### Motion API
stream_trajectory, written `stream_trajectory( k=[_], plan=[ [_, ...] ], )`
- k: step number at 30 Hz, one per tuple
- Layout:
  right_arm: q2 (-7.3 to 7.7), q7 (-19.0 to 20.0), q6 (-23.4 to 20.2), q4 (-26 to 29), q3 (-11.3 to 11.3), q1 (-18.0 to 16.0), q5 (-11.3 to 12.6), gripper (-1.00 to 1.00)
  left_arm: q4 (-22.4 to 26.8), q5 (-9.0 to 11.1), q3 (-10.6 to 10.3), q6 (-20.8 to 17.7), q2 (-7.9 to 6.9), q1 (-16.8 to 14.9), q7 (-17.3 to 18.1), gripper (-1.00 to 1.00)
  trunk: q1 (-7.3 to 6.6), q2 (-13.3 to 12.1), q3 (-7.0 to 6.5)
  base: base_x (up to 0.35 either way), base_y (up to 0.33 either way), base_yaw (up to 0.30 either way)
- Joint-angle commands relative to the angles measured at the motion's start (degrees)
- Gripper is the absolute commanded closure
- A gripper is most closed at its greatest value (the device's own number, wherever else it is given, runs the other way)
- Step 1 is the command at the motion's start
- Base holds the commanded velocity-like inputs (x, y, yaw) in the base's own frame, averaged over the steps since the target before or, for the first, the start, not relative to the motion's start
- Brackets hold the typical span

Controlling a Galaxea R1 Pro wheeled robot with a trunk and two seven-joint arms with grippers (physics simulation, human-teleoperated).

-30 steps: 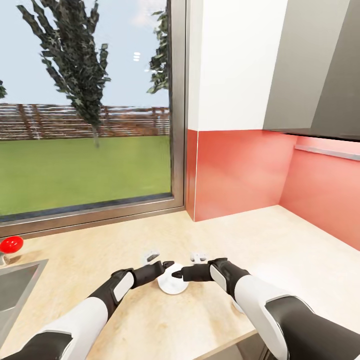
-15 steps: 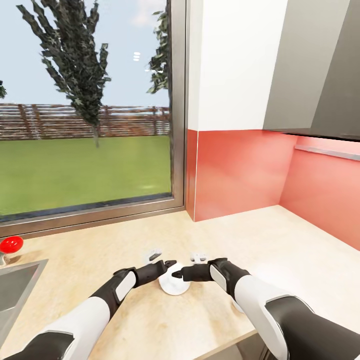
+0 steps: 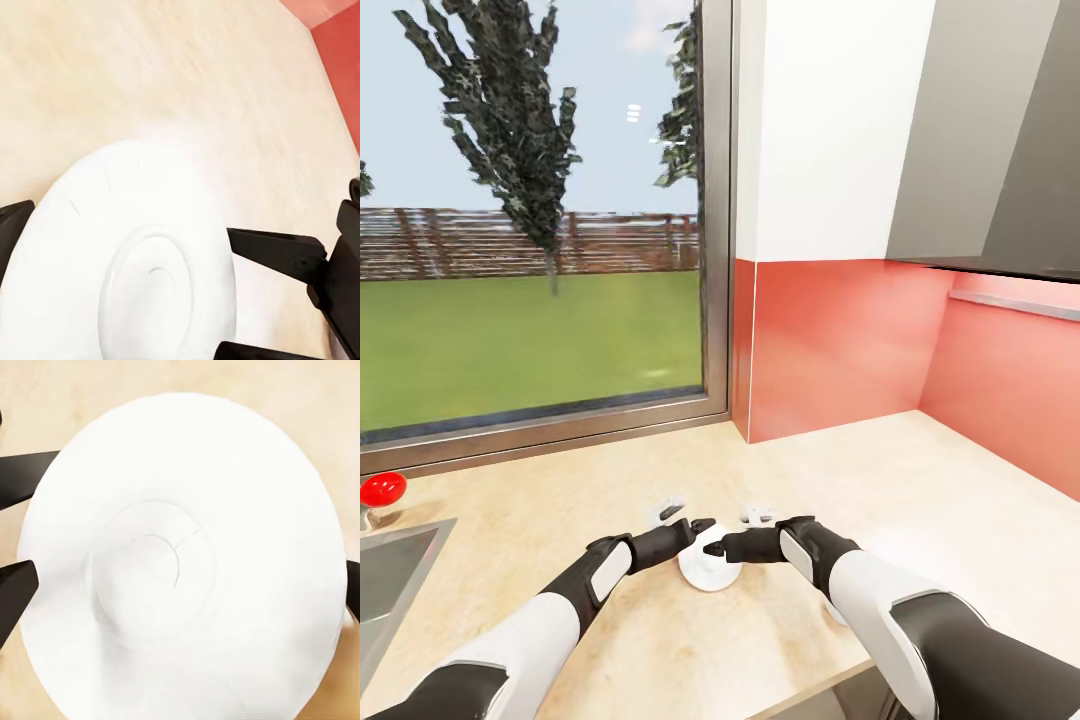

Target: Set up a coffee station on the kitchen countertop: keep the coffee maker on the countertop, move the bottle of coffee from the kitchen shelf to the counter next to the coffee maker, place a paper coffee filter on top of the coffee maker, put the saucer next to the coffee maker with the coffee cup on the saucer, and place the electric kettle next to the coffee maker.

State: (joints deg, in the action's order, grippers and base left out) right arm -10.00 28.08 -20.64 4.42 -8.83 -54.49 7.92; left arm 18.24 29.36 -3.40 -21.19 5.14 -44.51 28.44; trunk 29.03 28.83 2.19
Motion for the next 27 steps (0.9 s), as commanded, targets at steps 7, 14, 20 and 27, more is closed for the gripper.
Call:
stream_trajectory(
  k=[7,14,20,27],
  plan=[
    [0.00,0.06,-0.80,-0.37,-0.93,0.00,0.52,-1.00,0.04,0.61,-0.29,-0.34,-0.11,-0.05,-0.05,-1.00,0.04,0.09,0.14,0.000,0.000,0.000],
    [0.00,6.48,-0.80,-0.54,-0.84,0.00,0.44,-1.00,0.04,0.61,-0.29,-0.48,-0.44,-0.05,-0.03,-1.00,0.04,0.09,0.14,0.000,0.000,0.000],
    [0.00,6.71,-0.80,-0.55,-0.84,0.00,0.43,-1.00,0.04,0.61,-0.29,-0.52,-0.40,-0.05,-0.05,-1.00,0.04,0.09,0.14,0.000,0.000,0.000],
    [0.00,6.72,-0.80,-0.55,-0.84,0.00,0.43,-1.00,0.04,0.61,-0.26,-0.52,-0.48,-0.05,-0.05,-1.00,0.04,0.09,0.14,0.000,0.000,0.000]
  ],
)
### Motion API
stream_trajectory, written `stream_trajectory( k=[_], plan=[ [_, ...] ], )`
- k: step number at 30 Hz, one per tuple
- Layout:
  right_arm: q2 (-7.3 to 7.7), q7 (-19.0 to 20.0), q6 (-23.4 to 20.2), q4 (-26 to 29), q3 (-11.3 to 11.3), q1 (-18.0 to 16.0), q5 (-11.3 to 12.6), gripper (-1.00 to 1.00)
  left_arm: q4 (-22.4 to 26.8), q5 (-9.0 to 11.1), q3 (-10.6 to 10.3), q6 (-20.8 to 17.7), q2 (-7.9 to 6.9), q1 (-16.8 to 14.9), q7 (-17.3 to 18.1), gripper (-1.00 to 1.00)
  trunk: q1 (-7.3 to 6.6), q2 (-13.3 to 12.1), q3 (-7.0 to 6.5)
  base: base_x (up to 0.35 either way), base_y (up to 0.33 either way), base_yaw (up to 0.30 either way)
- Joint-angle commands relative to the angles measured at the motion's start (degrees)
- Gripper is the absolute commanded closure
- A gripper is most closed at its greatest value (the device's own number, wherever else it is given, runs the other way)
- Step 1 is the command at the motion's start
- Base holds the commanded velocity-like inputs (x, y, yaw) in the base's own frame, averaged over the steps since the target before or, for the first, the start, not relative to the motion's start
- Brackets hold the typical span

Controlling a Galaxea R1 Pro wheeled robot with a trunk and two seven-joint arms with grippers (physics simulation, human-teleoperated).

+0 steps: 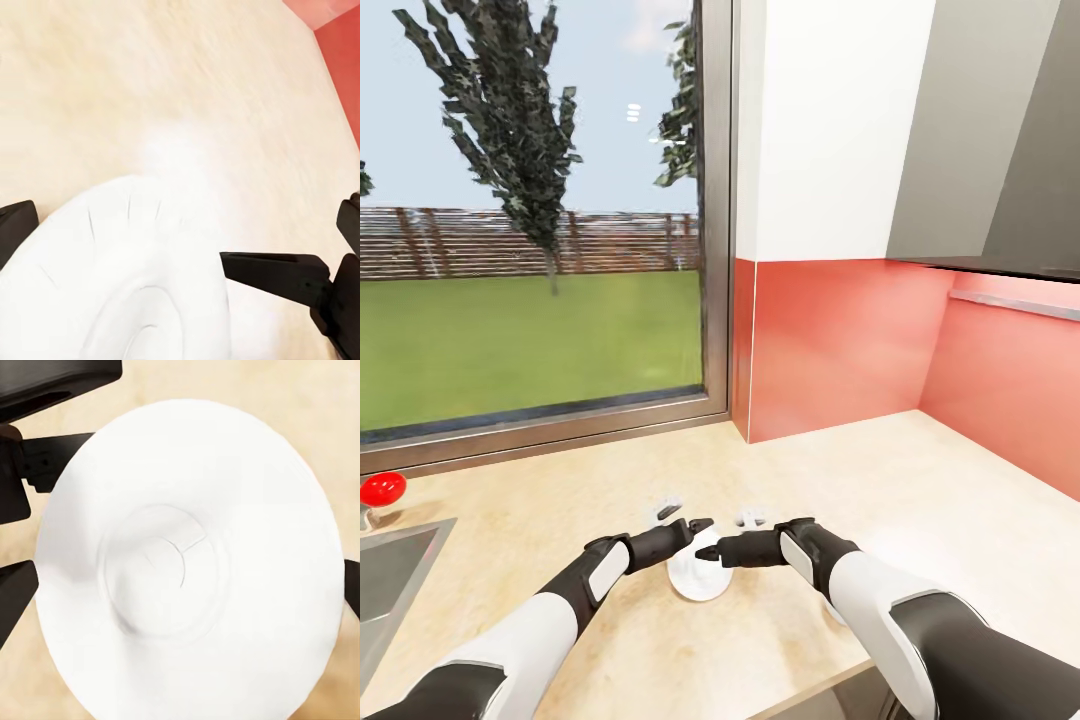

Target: Set up a coffee station on the kitchen countertop: keep the coffee maker on the countertop, move the bottle of coffee from the kitchen shelf to the counter next to the coffee maker, place a paper coffee filter on top of the coffee maker, put the saucer next to the coffee maker with the coffee cup on the saucer, and place the electric kettle next to the coffee maker.

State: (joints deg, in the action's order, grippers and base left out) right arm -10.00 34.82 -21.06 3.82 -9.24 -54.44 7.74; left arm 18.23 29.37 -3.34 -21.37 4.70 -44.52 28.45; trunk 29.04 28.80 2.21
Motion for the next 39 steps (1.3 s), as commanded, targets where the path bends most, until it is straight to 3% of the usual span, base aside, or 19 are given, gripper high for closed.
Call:
stream_trajectory(
  k=[1,5,6,39],
  plan=[
    [0.00,-0.01,-0.38,0.05,-0.43,-0.05,0.61,-1.00,0.05,0.60,-0.33,-0.34,-0.04,-0.04,-0.06,-1.00,0.03,0.12,0.12,0.000,0.000,0.000],
    [0.00,-0.01,-0.38,0.05,-0.43,-0.05,0.61,-1.00,0.05,0.60,-0.34,-0.34,-0.04,-0.04,-0.06,-1.00,0.03,0.12,0.12,0.000,0.000,0.000],
    [0.00,-0.01,-0.38,0.05,-0.43,-0.05,0.61,1.00,0.05,0.60,-0.35,-0.34,-0.04,-0.04,-0.06,-1.00,0.03,0.12,0.12,0.000,0.000,0.000],
    [0.00,0.07,-0.38,0.25,-0.43,-0.05,0.66,1.00,0.67,0.69,-0.35,-0.47,-0.37,-0.04,0.20,-1.00,0.03,0.12,0.12,0.000,0.000,0.000]
  ],
)
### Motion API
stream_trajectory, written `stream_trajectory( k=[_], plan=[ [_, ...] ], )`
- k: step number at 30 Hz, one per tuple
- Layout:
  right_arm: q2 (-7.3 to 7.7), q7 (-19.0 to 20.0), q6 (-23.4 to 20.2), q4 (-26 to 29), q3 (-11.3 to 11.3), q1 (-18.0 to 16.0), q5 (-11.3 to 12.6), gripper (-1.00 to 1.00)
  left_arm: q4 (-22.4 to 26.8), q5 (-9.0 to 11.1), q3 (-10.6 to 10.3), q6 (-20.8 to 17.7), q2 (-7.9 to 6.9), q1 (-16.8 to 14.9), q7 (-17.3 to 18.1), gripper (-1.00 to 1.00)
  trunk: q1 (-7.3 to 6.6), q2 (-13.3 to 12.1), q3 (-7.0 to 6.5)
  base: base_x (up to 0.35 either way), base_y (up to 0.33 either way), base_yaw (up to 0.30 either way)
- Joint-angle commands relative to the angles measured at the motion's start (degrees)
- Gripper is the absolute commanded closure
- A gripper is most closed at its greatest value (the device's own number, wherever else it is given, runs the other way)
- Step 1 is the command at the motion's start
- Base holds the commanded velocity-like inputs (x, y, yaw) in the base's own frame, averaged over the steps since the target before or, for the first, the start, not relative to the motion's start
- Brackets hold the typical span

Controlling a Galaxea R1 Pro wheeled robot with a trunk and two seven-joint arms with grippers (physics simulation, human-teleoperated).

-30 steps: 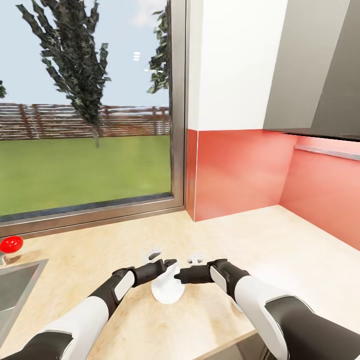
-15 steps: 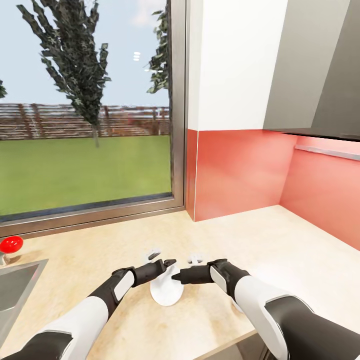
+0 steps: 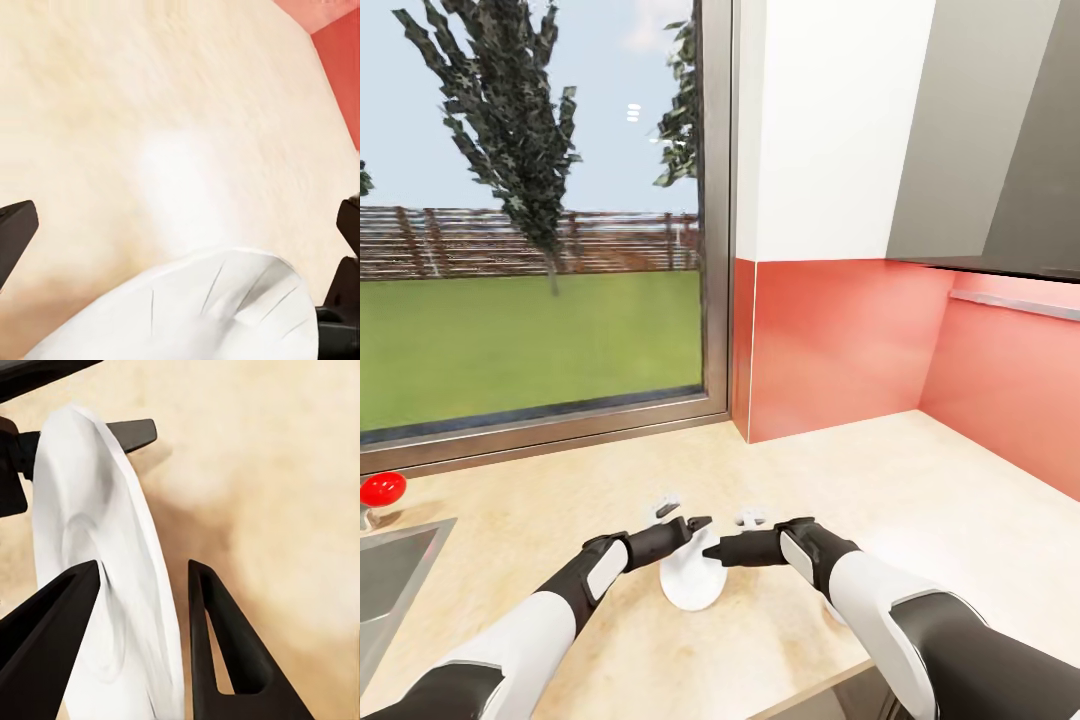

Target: Set up a coffee station on the kitchen countertop: keep the coffee maker on the countertop, move the bottle of coffee from the kitchen shelf to the counter next to the coffee maker, place a paper coffee filter on top of the coffee maker, put the saucer next to the coffee maker with the coffee cup on the saucer, and place the electric kettle next to the coffee maker.

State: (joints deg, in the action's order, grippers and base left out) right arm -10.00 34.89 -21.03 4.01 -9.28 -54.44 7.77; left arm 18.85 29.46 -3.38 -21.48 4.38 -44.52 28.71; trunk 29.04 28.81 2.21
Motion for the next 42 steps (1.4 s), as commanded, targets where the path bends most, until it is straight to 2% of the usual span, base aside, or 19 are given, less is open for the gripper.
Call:
stream_trajectory(
  k=[1,4,5,9,10,12,16,21,23,25,26,28,33,37,42],
  plan=[
    [0.00,0.00,-0.41,0.09,-0.39,-0.05,0.65,1.00,0.60,0.60,-0.28,-0.40,-0.18,-0.04,-0.07,-1.00,0.03,0.11,0.12,0.000,0.000,0.000],
    [0.00,0.00,-0.41,0.31,-0.39,-0.05,0.67,1.00,2.50,0.64,-0.23,-0.63,-1.53,-0.07,-0.13,-1.00,0.03,0.11,0.12,0.000,0.000,0.000],
    [0.00,0.00,-0.41,0.37,-0.39,-0.05,0.67,1.00,3.10,0.67,-0.23,-0.72,-2.51,-0.10,-0.14,-1.00,0.03,0.11,0.12,0.000,0.000,0.000],
    [0.00,0.00,-0.41,0.58,-0.32,-0.05,0.67,1.00,4.28,0.76,-0.23,-0.82,-4.55,-0.12,-0.14,-1.00,0.03,0.11,0.12,0.000,0.000,0.000],
    [0.00,0.00,-0.41,0.62,-0.31,-0.05,0.67,1.00,4.80,0.77,-0.23,-0.83,-5.67,-0.13,-0.14,-1.00,0.03,0.11,0.12,0.000,0.000,0.000],
    [0.00,0.00,-0.41,0.65,-0.25,-0.05,0.67,1.00,5.18,0.77,-0.23,-0.84,-6.96,-0.13,-0.14,-1.00,0.03,0.11,0.12,0.000,0.000,0.000],
    [0.00,0.00,-0.41,0.96,-0.22,-0.05,0.67,1.00,5.71,0.78,-0.23,-0.84,-9.06,-0.13,-0.14,-1.00,0.03,0.11,0.12,0.000,0.000,0.000],
    [0.00,-0.08,-0.50,8.00,-0.16,-0.05,0.60,1.00,6.93,0.78,-0.22,-0.84,-12.35,-0.13,0.01,-1.00,0.03,0.11,0.12,0.000,0.000,0.000],
    [0.00,-0.14,-0.50,9.12,-0.08,-0.05,0.56,1.00,7.29,0.78,-0.17,-0.84,-14.33,-0.07,1.20,-1.00,0.03,0.11,0.12,0.000,0.000,0.000],
    [0.00,-0.17,-0.50,11.94,-0.05,-0.05,0.52,1.00,7.37,0.72,-0.14,-0.84,-17.90,0.00,6.29,-1.00,0.03,0.11,0.12,0.000,0.000,0.000],
    [0.00,-0.17,-0.50,12.74,-0.08,-0.05,0.51,1.00,7.36,0.71,-0.14,-0.84,-18.52,0.00,7.17,-1.00,0.03,0.11,0.12,0.000,0.000,0.000],
    [0.00,-0.17,-0.50,14.03,-0.11,-0.05,0.50,1.00,7.35,0.58,-0.14,-0.88,-19.42,0.03,8.27,-1.00,0.03,0.11,0.12,0.000,0.000,0.000],
    [0.00,-0.04,-0.50,16.26,-0.11,-0.05,0.57,1.00,6.97,0.51,-0.19,-0.83,-20.27,0.11,8.92,-1.00,0.03,0.11,0.12,0.000,0.000,0.000],
    [0.00,0.08,-0.43,19.82,-0.29,-0.05,0.67,1.00,6.96,0.59,-0.30,-0.76,-20.32,0.28,8.99,-1.00,0.03,0.11,0.12,-0.055,0.000,0.000],
    [0.00,0.09,-0.41,20.15,-0.30,-0.05,0.71,1.00,6.90,0.67,-0.31,-0.75,-20.29,0.38,9.00,-1.00,0.03,0.11,0.12,-0.300,0.000,0.000]
  ],
)
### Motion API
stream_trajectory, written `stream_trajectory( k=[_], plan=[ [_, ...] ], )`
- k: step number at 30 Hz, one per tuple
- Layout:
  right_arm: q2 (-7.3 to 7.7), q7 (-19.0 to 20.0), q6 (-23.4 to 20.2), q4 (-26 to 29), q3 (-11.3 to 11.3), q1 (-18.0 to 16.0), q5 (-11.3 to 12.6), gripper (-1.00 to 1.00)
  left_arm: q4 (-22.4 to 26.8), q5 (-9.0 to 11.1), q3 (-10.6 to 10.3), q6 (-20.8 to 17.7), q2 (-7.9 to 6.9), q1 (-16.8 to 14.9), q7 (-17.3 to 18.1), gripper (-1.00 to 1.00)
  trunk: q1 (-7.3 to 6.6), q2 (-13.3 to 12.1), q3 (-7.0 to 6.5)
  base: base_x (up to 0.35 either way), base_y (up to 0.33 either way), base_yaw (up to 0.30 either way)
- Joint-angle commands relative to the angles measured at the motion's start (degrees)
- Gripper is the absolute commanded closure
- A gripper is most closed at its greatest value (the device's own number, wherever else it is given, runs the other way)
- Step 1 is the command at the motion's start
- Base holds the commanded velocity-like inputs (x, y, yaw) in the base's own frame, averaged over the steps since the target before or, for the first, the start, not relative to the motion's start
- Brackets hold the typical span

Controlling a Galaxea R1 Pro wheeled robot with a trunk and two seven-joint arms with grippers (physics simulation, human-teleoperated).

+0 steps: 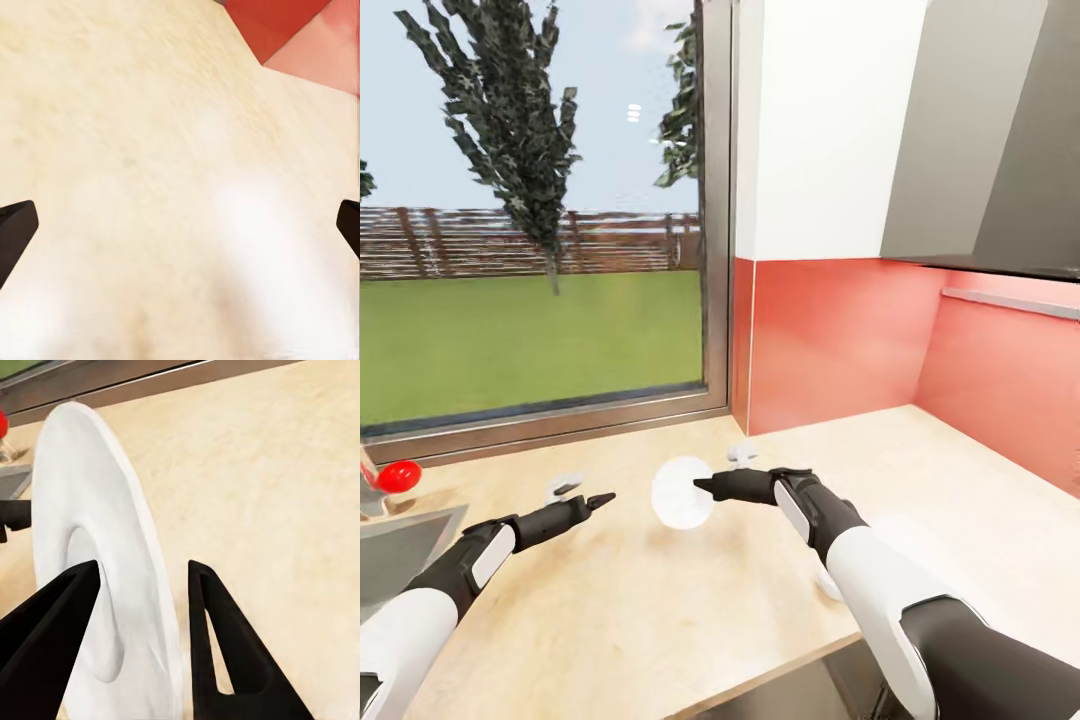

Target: Set up a coffee station on the kitchen countertop: keep the coffee maker on the countertop, move the bottle of coffee from the kitchen shelf to the counter next to the coffee maker, place a paper coffee filter on top of the coffee maker, put the saucer next to the coffee maker with the coffee cup on the saucer, and place the electric kettle next to the coffee maker.

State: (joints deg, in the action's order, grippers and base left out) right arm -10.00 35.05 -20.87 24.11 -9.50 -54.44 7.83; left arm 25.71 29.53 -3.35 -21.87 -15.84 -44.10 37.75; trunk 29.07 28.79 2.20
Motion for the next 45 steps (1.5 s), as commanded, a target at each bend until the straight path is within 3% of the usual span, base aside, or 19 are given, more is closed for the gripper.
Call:
stream_trajectory(
  k=[1,22,45],
  plan=[
    [0.00,-0.07,-0.58,0.06,-0.08,-0.05,0.66,1.00,0.08,0.61,-0.34,-0.36,-0.07,-0.05,-0.04,-1.00,0.00,0.13,0.13,-0.332,0.000,0.000],
    [0.00,0.01,-0.58,0.06,-0.08,-0.05,0.61,1.00,0.50,0.62,-0.34,-0.36,0.11,-0.02,-0.04,-1.00,0.00,0.13,0.12,-0.335,0.000,0.005],
    [0.00,0.00,-0.60,0.06,0.01,-0.05,0.61,1.00,-0.03,0.62,-0.35,-0.27,0.05,0.88,0.22,-1.00,0.00,0.13,-0.62,-0.336,-0.043,0.248]
  ],
)
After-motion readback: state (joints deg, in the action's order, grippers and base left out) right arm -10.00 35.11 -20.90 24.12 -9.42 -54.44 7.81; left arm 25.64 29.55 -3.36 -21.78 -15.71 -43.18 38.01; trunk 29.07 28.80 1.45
